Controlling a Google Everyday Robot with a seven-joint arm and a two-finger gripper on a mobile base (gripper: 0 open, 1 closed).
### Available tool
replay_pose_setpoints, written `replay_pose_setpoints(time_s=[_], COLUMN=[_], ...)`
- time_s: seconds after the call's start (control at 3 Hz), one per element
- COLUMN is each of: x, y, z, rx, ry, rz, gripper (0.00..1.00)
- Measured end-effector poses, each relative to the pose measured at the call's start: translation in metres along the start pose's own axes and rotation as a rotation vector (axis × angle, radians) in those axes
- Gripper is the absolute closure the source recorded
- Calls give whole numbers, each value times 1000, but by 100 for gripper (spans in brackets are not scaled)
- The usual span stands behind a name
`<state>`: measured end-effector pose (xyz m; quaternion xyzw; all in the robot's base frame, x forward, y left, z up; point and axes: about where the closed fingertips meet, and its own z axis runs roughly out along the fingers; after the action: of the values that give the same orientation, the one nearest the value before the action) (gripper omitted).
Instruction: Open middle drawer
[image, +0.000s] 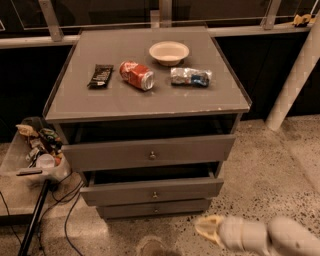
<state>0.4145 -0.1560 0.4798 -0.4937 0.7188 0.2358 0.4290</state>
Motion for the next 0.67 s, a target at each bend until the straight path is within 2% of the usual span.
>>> replay_pose_setpoints(time_s=[0.33,0.67], x=[54,75], y=[61,3], z=[-19,6], rx=[-2,96], ry=[33,68], rz=[154,236], gripper=[84,61])
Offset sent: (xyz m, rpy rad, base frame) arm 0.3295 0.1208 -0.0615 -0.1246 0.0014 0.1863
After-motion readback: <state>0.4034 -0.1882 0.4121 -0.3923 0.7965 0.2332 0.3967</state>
